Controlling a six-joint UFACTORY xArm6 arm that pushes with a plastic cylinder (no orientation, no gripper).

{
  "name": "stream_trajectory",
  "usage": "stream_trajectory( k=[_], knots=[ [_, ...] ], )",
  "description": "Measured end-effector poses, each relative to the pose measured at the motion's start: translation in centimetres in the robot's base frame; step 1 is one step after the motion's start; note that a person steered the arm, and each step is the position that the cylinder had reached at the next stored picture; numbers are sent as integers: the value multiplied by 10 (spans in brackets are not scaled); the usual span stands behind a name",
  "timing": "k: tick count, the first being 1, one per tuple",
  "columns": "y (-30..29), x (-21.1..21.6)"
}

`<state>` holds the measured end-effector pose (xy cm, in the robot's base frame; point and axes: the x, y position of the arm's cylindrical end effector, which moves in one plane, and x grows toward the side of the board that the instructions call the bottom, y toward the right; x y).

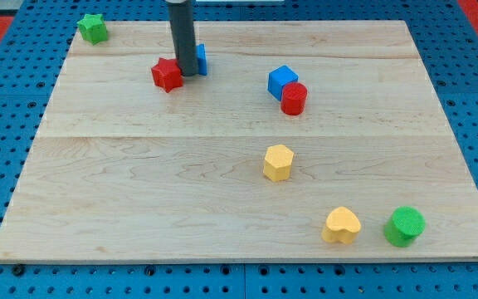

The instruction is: Push the triangle to the top center

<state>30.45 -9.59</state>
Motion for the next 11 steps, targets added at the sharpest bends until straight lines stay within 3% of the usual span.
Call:
stream_trajectory(
  k=[1, 2, 3, 5, 9, 11],
  knots=[
    [-23, -11],
    [41, -11],
    [66, -11],
    [85, -53],
    [93, -51],
    [81, -20]
  ],
)
